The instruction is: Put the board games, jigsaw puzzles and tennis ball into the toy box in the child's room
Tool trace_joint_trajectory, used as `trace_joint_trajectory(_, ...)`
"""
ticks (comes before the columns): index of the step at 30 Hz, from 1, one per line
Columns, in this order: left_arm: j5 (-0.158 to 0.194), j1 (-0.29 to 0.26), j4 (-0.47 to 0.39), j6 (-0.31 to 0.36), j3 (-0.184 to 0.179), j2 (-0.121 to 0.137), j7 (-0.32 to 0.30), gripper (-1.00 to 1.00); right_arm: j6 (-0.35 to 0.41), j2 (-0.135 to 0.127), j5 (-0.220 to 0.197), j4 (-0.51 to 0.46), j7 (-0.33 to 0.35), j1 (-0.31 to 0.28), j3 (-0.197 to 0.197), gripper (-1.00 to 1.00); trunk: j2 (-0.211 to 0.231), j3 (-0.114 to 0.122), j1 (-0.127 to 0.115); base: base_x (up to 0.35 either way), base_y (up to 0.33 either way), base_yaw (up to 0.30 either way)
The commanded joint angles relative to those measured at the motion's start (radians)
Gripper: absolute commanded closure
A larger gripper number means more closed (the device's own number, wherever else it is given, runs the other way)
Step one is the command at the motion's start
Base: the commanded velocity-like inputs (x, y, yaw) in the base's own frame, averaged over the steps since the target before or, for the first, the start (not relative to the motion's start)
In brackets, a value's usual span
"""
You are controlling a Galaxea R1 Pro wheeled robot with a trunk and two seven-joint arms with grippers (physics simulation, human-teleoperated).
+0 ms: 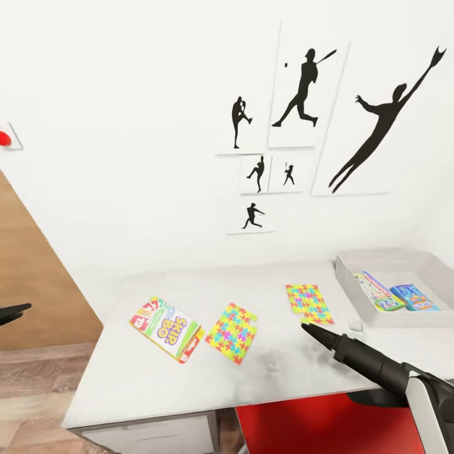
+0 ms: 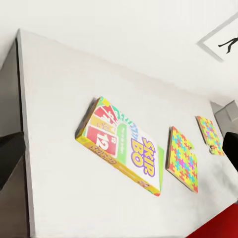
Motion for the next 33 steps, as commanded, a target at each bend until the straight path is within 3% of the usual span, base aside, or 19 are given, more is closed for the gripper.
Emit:
trace_joint_trajectory(1,-0.011,-0.002,0.0,0.01,0.003,-0.001,-0.008,-1.0,0.005,0.0,-0.002,0.0,0.002,-0.001,-0.001,-1.0,-0.002,-0.001,0.001,0.0,0.089,0.251)
trace_joint_trajectory(23,-0.011,-0.002,0.0,0.01,0.002,-0.002,-0.008,-1.0,0.005,0.0,-0.002,0.001,0.002,-0.001,-0.002,-1.0,-0.002,0.02,0.001,0.0,0.165,0.244)
trace_joint_trajectory(33,-0.012,-0.002,0.0,0.009,0.002,-0.002,-0.008,-1.0,0.006,0.0,-0.006,0.002,0.0,-0.001,-0.003,-1.0,-0.002,0.022,0.001,0.136,0.141,0.065)
